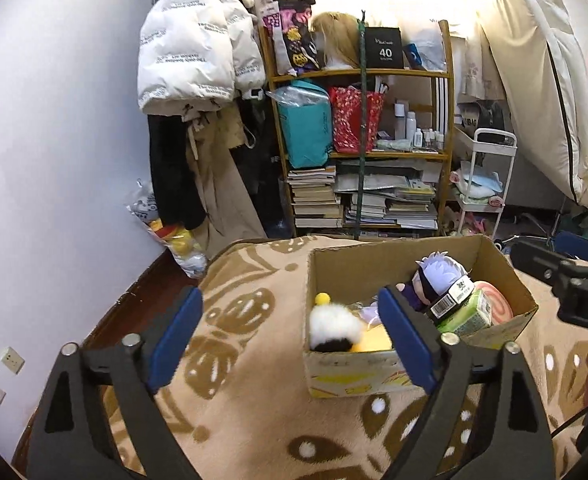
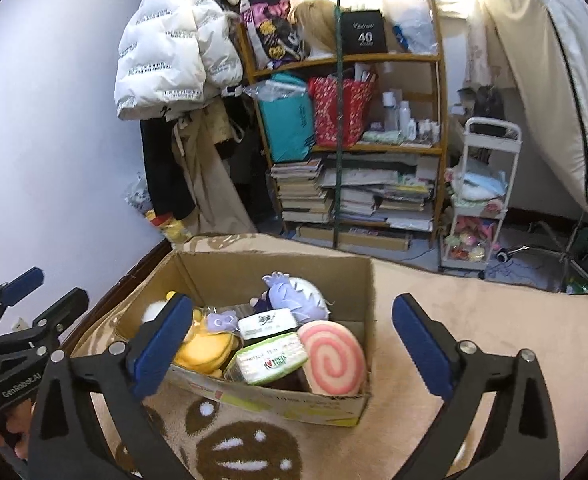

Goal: Organize soft objects

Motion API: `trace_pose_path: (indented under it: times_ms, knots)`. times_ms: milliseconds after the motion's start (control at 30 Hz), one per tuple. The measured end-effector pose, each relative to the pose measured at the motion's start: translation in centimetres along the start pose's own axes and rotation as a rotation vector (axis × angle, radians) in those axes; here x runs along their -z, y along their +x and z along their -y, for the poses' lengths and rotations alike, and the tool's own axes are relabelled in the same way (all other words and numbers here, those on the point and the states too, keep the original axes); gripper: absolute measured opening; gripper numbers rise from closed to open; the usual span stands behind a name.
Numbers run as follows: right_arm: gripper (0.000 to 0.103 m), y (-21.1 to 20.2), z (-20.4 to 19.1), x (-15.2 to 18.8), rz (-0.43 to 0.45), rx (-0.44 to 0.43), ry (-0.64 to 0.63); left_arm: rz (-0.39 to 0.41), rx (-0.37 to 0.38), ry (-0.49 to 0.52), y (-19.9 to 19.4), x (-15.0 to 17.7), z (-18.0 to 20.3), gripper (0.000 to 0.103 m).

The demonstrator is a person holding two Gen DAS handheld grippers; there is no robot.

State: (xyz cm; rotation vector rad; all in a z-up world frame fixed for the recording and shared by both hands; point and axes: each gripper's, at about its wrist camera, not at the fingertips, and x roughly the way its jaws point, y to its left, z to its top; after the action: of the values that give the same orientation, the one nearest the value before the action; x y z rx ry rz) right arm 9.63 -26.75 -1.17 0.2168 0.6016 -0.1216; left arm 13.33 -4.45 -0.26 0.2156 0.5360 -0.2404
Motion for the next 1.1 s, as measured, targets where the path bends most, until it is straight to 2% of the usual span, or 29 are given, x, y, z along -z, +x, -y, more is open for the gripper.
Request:
trace_pose_path:
  times_ms: [100, 500, 733, 967, 1100]
  knots:
    - [0.103, -1.5, -0.2, -0.2, 0.017, 0.015, -0.007, 0.016, -0.02, 0.023, -1.8, 0.1, -0.3, 0.098]
    - [0.103, -9.2, -0.8, -0.7, 0.107, 0.041, -0.021, 0.091, -0.045, 0.04, -9.3, 0.3, -1.2, 0.102]
    - [0.103, -13.0, -0.8, -0.5, 0.145, 0.037, -0.007, 0.129, -0.055, 0.011, -13.2, 1.0, -2.1, 0.102]
    - [0.103, -15.5, -0.7, 0.0, 0.176, 0.052, -0.007, 0.159, -0.075, -0.024, -15.6, 2.0, -3.4, 0.102]
    - [0.103, -16.2, -0.5, 0.7, 0.194, 0.06, -0.009, 0.153, -0.065, -0.049, -15.6, 2.2, -4.2, 0.102]
